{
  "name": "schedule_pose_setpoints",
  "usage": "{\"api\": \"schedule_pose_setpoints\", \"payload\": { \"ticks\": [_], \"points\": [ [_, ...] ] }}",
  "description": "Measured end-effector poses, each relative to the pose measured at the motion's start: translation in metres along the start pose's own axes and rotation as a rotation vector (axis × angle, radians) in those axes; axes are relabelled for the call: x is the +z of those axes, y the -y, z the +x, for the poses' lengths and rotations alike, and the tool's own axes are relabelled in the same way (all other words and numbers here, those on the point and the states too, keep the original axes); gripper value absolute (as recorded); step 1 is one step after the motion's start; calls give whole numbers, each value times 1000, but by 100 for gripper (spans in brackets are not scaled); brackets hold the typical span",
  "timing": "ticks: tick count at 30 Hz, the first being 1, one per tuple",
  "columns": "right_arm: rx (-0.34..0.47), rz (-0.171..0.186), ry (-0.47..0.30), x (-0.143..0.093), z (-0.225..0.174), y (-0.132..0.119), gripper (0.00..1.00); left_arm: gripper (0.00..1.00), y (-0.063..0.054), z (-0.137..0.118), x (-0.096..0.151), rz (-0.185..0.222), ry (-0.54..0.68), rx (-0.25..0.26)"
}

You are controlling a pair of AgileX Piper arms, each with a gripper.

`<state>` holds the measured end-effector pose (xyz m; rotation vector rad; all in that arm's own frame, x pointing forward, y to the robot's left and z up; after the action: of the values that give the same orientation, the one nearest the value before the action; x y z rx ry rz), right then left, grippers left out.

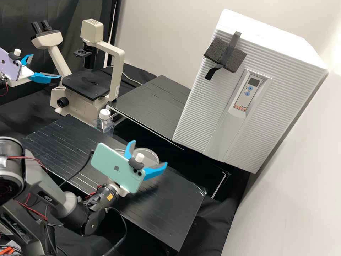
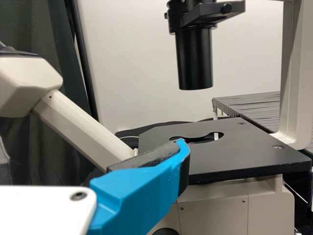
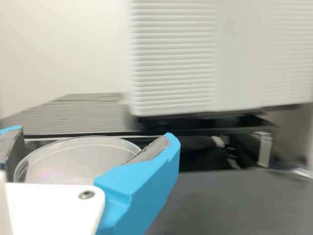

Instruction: Close the petri dish lid.

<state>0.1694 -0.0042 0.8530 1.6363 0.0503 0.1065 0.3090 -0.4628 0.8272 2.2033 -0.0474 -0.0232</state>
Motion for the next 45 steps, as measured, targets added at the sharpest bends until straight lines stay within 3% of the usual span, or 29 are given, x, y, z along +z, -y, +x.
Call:
{"api": "schedule_pose_setpoints", "payload": {
  "ticks": [7, 27, 34, 45],
  "points": [
    [-65, -27, -39, -7, 0, 16, 0, 100, 0, 0, 0, 0, 0, 0],
    [-86, -86, -87, -17, -10, 20, 0, 100, 0, 0, 0, 0, 0, 0],
    [-137, -116, -132, -22, -8, 29, 0, 100, 0, 0, 0, 0, 0, 0],
    [-137, -125, -81, -12, -5, 30, 0, 100, 0, 0, 0, 0, 0, 0]
  ]
}}
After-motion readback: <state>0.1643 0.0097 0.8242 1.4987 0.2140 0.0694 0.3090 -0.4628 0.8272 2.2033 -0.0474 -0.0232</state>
